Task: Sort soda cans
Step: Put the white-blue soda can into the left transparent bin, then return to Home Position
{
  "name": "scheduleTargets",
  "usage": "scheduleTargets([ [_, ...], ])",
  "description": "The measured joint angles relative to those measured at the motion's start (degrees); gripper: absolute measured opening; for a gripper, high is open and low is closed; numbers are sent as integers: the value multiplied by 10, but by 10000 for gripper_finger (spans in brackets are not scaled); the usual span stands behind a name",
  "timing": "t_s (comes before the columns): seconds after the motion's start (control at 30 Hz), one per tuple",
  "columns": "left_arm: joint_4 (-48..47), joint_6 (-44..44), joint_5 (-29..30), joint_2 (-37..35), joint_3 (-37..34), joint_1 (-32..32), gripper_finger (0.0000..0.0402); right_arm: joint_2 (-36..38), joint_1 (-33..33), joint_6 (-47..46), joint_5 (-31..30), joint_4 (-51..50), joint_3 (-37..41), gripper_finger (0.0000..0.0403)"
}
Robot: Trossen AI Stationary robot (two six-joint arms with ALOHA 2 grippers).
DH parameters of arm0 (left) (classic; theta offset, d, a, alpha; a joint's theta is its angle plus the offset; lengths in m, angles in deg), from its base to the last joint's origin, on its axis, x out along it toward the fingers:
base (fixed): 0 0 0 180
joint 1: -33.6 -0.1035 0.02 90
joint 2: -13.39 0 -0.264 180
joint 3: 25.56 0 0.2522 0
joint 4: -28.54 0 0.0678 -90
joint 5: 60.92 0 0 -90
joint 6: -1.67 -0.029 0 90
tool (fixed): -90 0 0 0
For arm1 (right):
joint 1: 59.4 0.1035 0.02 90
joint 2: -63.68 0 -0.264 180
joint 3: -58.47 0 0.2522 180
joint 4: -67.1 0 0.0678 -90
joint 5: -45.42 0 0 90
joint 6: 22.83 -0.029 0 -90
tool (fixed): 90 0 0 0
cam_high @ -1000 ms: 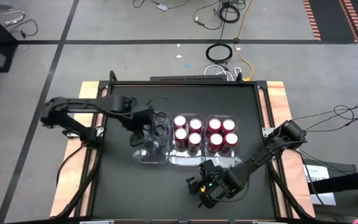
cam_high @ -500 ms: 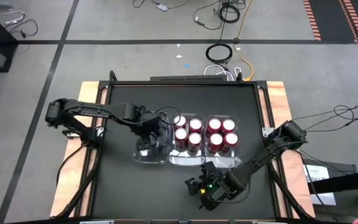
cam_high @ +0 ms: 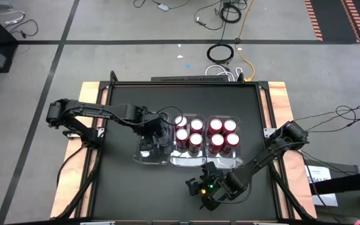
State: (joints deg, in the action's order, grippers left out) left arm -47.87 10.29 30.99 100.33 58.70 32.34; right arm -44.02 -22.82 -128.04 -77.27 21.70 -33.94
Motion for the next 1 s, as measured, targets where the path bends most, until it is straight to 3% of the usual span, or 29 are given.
scheduleTargets([
  [0.17,2,13,1,0,0,0,286,0,0,-1,0,2,0,396],
  [0.47,3,21,0,0,0,2,348,0,0,-2,0,2,0,396],
  [0.7,-40,61,-3,-16,0,2,351,0,0,21,-1,2,0,396],
  [1.0,-56,126,-15,-110,10,2,351,6,0,116,0,1,0,396],
])
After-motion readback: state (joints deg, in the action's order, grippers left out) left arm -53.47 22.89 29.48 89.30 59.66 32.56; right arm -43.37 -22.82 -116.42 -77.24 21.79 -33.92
